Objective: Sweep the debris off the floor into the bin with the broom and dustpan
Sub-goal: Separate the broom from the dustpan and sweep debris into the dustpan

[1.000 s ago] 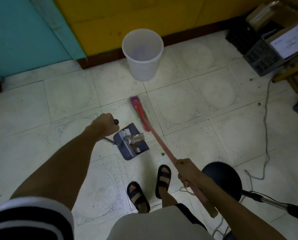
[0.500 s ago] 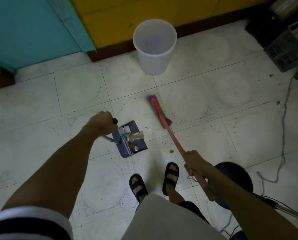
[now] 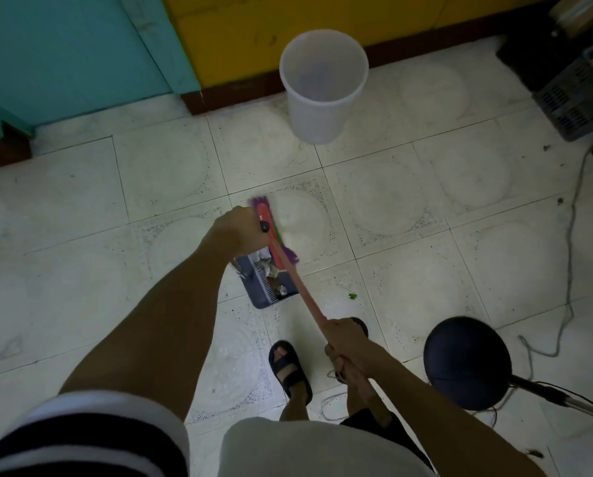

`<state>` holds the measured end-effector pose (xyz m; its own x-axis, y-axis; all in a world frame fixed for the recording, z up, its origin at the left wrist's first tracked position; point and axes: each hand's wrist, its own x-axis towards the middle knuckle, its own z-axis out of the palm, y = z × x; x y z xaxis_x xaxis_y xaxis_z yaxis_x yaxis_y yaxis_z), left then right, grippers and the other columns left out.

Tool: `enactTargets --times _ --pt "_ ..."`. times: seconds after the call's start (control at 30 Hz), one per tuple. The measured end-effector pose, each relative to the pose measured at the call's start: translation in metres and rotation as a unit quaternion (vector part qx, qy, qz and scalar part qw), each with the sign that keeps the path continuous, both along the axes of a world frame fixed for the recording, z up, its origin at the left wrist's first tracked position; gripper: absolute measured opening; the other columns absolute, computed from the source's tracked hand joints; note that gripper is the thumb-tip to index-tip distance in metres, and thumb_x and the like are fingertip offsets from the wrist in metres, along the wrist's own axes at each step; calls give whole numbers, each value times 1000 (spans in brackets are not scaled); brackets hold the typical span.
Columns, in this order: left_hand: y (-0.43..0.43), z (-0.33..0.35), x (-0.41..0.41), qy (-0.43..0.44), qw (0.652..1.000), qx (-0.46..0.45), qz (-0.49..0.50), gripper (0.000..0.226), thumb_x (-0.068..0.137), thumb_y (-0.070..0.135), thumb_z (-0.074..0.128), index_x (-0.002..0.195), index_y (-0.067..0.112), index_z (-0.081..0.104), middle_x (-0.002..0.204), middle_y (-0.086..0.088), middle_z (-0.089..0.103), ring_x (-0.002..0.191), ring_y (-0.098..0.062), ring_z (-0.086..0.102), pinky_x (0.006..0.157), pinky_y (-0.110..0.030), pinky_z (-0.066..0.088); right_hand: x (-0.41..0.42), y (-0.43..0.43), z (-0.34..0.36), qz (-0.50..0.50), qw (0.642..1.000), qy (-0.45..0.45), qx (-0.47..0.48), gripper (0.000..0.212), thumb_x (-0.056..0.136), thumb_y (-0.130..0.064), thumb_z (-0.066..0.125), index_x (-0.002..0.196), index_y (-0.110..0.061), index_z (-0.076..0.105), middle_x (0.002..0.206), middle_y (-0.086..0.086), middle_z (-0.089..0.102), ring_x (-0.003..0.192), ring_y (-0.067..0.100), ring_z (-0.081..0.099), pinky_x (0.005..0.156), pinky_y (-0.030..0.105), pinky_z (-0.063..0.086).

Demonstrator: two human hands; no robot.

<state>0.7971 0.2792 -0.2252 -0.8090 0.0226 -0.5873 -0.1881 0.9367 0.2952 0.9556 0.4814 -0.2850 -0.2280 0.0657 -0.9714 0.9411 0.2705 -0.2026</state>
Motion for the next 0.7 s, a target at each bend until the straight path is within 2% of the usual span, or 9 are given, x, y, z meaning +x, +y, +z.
enactTargets --times 0.2,0.37,0.5,0.63,0.7 --pt "-3 -2 4 -8 1000 10 -6 35 87 15 58 56 14 42 58 -2 46 52 -13 43 47 -23 29 17 4 10 -32 999 2 13 30 96 -20 39 68 -12 43 52 5 46 29 11 35 33 14 29" --pt "-3 -2 7 -9 1000 8 6 31 86 18 59 59 13 44 59 -4 48 53 -13 45 47 -23 30 33 38 17 -34 998 41 16 30 95 -15 38 67 -12 49 51 7 48 31 12 36 34 13 27" --pt "-10 -6 11 -20 999 -7 30 18 81 19 59 72 5 51 66 -10 54 58 -20 51 55 -24 38 26 55 27 22 994 101 24 28 95 -16 37 73 -8 54 61 13 52 31 11 40 33 15 29" --pt "-20 -4 20 -24 997 -4 71 25 82 14 58 63 5 46 58 -8 45 57 -21 44 57 -25 34 0 72 30 56 987 141 43 37 99 -15 38 63 -12 46 52 8 50 29 9 40 32 16 31" --pt "-26 -3 27 -44 996 -10 79 25 83 13 59 63 5 48 56 -7 43 55 -20 42 57 -28 34 -11 80 28 79 984 150 48 35 99 -16 40 66 -11 49 53 6 50 32 10 43 33 18 34"
